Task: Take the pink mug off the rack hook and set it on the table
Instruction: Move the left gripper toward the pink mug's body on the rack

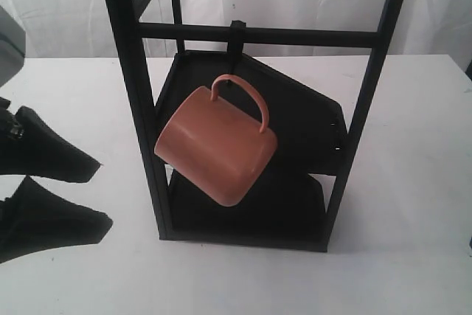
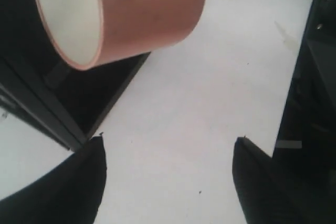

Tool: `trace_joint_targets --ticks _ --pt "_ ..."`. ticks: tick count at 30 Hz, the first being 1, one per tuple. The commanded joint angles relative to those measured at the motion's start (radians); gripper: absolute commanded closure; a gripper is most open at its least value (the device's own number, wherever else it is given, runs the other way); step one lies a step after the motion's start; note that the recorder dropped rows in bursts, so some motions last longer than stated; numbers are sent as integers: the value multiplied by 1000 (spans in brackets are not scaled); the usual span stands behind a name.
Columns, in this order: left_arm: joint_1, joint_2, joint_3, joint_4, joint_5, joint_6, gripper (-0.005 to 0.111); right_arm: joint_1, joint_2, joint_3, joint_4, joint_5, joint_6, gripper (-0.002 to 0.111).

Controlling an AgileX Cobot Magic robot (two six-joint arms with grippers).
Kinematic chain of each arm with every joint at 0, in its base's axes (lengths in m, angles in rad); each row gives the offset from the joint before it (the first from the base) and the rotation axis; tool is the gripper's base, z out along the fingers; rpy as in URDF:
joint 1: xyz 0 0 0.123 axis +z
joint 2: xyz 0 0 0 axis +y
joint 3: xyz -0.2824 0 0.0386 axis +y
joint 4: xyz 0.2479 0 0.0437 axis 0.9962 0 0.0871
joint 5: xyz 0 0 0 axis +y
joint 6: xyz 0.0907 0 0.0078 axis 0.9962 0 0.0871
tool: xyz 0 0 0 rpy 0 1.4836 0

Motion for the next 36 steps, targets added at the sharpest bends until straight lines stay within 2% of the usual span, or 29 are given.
trace_joint_targets --ticks 1,8,19,27,31,36 --pt "-2 -6 6 -127 -6 108 36 -5 -5 4 -2 -10 0 108" --pt "-2 -6 44 -229 -55 252 36 -5 -5 4 -2 -10 0 108" --pt "-2 -6 60 -238 -204 252 36 -5 -5 4 -2 -10 0 108" --pt "-2 44 60 -271 -206 315 36 -5 -5 4 -2 -10 0 108" --pt "-2 77 60 -383 -206 427 36 -5 -5 4 -2 -10 0 108" --pt "-2 120 60 -431 -210 484 36 -5 -5 4 -2 -10 0 108"
